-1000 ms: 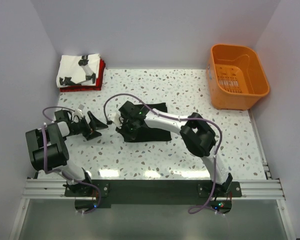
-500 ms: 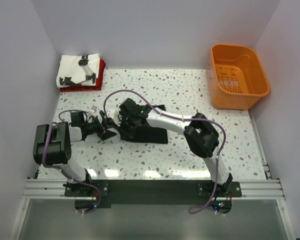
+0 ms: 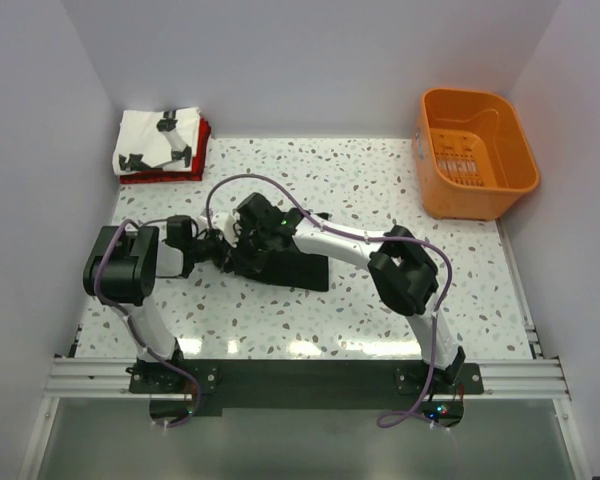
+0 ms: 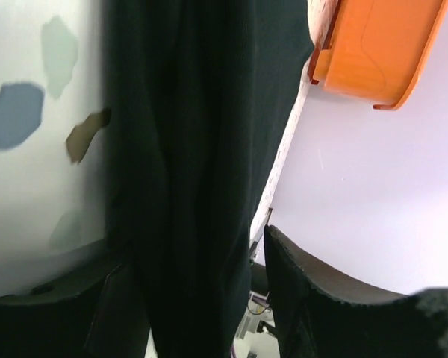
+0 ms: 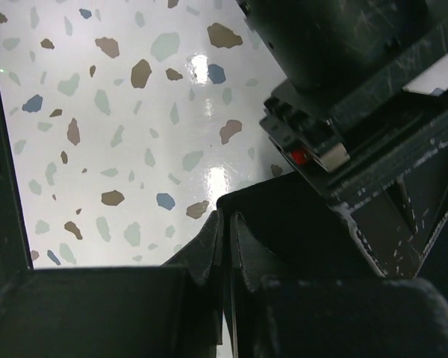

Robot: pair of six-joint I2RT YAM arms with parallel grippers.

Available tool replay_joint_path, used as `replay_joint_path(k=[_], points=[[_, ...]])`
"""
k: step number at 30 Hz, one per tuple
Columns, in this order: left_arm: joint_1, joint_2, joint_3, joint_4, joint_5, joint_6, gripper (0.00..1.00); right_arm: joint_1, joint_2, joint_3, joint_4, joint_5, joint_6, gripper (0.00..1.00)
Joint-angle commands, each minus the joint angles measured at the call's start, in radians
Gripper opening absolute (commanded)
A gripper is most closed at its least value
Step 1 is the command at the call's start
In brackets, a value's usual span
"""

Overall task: Fold and stack the t-shirts
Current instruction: Neatly place the folded tshirt to the corner

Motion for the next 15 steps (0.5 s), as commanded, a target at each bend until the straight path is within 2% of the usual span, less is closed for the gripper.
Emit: replay_joint_path(k=[1, 5, 8, 11, 12, 14, 15], points=[[-0.033, 0.046, 0.030, 0.030, -0.132, -0.033, 0.60, 0.000, -0.028, 0.049, 0.093, -0.036, 0.025, 0.00], [-0.058, 0.048, 0.074, 0.013, -0.145, -0.041, 0.52, 0.002, -0.005, 0.072, 0.104, -0.031, 0.034, 0.00], [-0.061, 0.043, 0.120, -0.061, -0.161, 0.014, 0.45, 0.000, -0.004, 0.083, 0.110, -0.028, 0.037, 0.00], [-0.061, 0.036, 0.198, -0.215, -0.200, 0.126, 0.29, -0.001, -0.022, 0.078, 0.114, -0.034, 0.048, 0.00], [-0.063, 0.036, 0.258, -0.327, -0.226, 0.166, 0.19, -0.004, -0.025, 0.077, 0.111, -0.039, 0.051, 0.00], [-0.063, 0.043, 0.321, -0.421, -0.247, 0.282, 0.13, -0.015, -0.047, 0.078, 0.087, -0.042, 0.066, 0.14], [-0.063, 0.048, 0.400, -0.538, -0.279, 0.330, 0.09, -0.036, -0.060, 0.075, 0.079, -0.051, 0.074, 0.24]])
